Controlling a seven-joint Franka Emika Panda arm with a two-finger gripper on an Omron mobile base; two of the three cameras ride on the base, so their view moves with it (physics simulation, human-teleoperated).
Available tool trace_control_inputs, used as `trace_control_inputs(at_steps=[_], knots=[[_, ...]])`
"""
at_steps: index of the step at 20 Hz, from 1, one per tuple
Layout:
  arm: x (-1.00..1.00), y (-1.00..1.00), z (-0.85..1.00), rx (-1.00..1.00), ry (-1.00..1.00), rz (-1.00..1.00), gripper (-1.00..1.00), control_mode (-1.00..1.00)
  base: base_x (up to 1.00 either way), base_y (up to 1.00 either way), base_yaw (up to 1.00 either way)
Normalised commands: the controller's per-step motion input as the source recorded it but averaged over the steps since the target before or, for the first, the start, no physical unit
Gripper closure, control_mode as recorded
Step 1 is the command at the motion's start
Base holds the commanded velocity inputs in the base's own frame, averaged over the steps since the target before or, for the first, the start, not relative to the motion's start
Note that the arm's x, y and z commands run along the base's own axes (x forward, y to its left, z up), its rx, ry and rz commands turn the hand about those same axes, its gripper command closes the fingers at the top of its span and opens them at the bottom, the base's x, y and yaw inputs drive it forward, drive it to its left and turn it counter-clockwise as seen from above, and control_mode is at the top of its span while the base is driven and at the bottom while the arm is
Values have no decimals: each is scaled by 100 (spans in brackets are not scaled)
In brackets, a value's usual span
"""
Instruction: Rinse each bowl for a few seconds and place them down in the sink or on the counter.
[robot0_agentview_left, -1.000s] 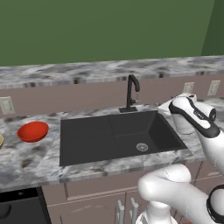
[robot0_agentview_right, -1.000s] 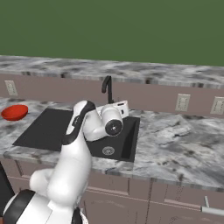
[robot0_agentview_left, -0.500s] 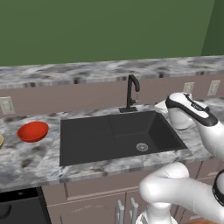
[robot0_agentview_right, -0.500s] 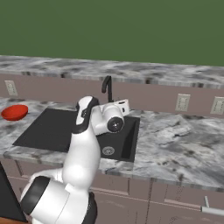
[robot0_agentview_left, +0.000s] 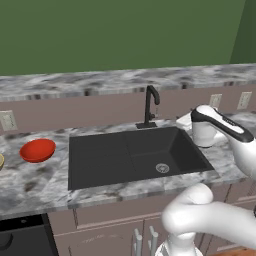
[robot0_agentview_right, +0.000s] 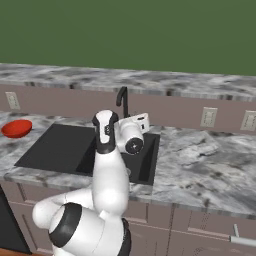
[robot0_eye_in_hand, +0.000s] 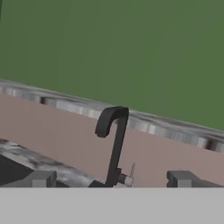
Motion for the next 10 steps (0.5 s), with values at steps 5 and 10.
trace_control_inputs(at_steps=[5, 10], knots=[[8, 0, -17, 0, -11, 0, -100, -100, 0, 0, 0], [16, 1, -18, 0, -11, 0, -100, -100, 0, 0, 0]])
